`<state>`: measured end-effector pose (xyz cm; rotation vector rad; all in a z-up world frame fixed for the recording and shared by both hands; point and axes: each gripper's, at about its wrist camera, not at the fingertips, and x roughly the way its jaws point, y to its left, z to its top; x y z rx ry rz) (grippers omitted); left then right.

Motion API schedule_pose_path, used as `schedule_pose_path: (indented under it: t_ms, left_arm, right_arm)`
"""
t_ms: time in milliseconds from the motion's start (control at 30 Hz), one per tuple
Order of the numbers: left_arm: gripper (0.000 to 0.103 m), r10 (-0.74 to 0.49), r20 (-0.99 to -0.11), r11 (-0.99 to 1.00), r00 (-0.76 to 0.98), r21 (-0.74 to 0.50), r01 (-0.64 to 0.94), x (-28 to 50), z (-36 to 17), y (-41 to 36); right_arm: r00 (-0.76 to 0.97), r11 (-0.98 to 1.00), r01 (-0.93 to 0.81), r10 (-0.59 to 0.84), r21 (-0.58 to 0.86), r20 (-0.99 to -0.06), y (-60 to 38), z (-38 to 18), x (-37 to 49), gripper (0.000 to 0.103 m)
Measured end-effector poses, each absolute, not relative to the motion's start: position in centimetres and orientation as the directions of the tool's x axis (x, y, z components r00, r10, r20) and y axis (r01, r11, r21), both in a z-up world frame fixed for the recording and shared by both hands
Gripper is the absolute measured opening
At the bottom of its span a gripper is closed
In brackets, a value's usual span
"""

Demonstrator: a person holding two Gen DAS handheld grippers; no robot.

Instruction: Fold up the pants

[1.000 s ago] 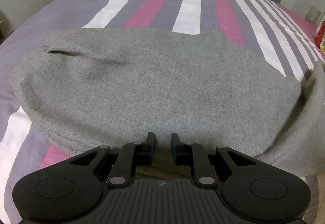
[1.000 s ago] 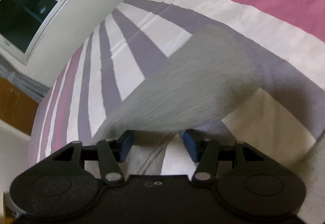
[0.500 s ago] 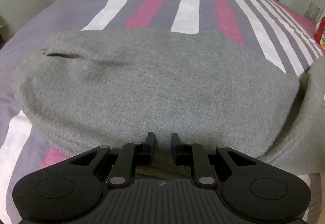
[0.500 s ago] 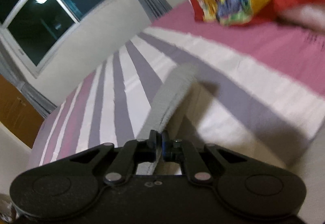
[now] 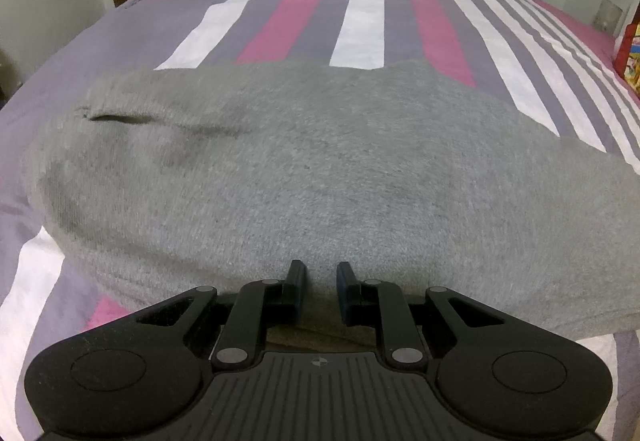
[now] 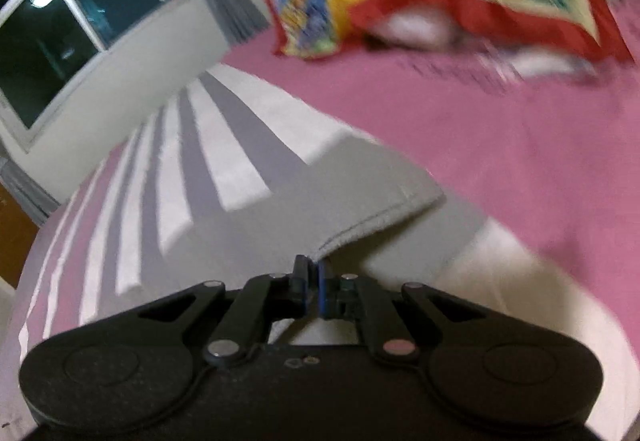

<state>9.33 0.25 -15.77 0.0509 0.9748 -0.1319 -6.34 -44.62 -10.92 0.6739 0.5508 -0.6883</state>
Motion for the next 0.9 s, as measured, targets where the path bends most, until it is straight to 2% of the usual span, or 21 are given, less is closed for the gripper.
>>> schedule_pose_path:
  t_ms: [33,100,167,233,400,433,467,500,700,833,900]
  left_arm:
    - [0.018,-0.086,-0.828,0.991,0.554,-0.012,0.136,9.3,-15.8,0.2]
    - [0.018,-0.081,-0.828,0.990,0.555,-0.003,0.139,9.3,-15.7,0.1]
    - [0.018,-0.078,-0.829,0.990,0.554,-0.001,0.139,9.3,-15.7,0.1]
    - [0.018,-0.076,-0.830,0.991,0.552,-0.002,0.133,9.3,-15.7,0.1]
    - [0.018,-0.070,-0.827,0.990,0.558,0.010,0.138,9.2,-15.8,0.0]
    - [0.018,-0.067,-0.827,0.990,0.559,0.014,0.140,9.2,-15.8,0.0]
    - [0.018,-0.066,-0.827,0.990,0.559,0.016,0.141,9.2,-15.9,0.0]
    - [0.018,-0.066,-0.828,0.990,0.557,0.016,0.141,9.2,-15.9,0.0]
    - [0.018,-0.065,-0.831,0.987,0.552,0.029,0.160,9.3,-15.8,-0.1]
    - [0.018,-0.064,-0.830,0.984,0.553,0.041,0.175,9.3,-15.8,-0.1]
    - [0.018,-0.060,-0.831,0.982,0.552,0.050,0.183,9.2,-15.7,-0.2]
  right_arm:
    - [0.641,0.577,0.726,-0.374,0.373,-0.670,-44.7,-11.6,-6.3,0.005]
    - [0.647,0.542,0.732,-0.360,0.413,-0.672,-45.1,-12.5,-6.5,0.013]
    - [0.683,0.490,0.715,-0.336,0.499,-0.649,-46.3,-13.0,-6.6,0.030]
    - [0.699,0.437,0.710,-0.340,0.553,-0.629,-47.3,-13.5,-6.9,0.032]
    - [0.708,0.403,0.705,-0.340,0.584,-0.620,-48.2,-14.4,-6.1,0.027]
    - [0.704,0.420,0.707,-0.340,0.569,-0.623,-48.3,-14.3,-5.6,0.020]
    - [0.696,0.442,0.713,-0.347,0.545,-0.629,-48.4,-13.9,-5.4,0.008]
    - [0.694,0.469,0.712,-0.357,0.522,-0.626,-48.3,-13.3,-5.2,0.006]
    - [0.728,0.682,0.643,-0.402,0.349,-0.556,-45.9,-8.3,-5.9,0.005]
    - [0.616,0.661,0.703,-0.382,0.262,-0.689,-47.5,-12.0,-6.6,0.007]
    - [0.590,0.670,0.707,-0.386,0.224,-0.709,-47.5,-13.0,-6.3,0.007]
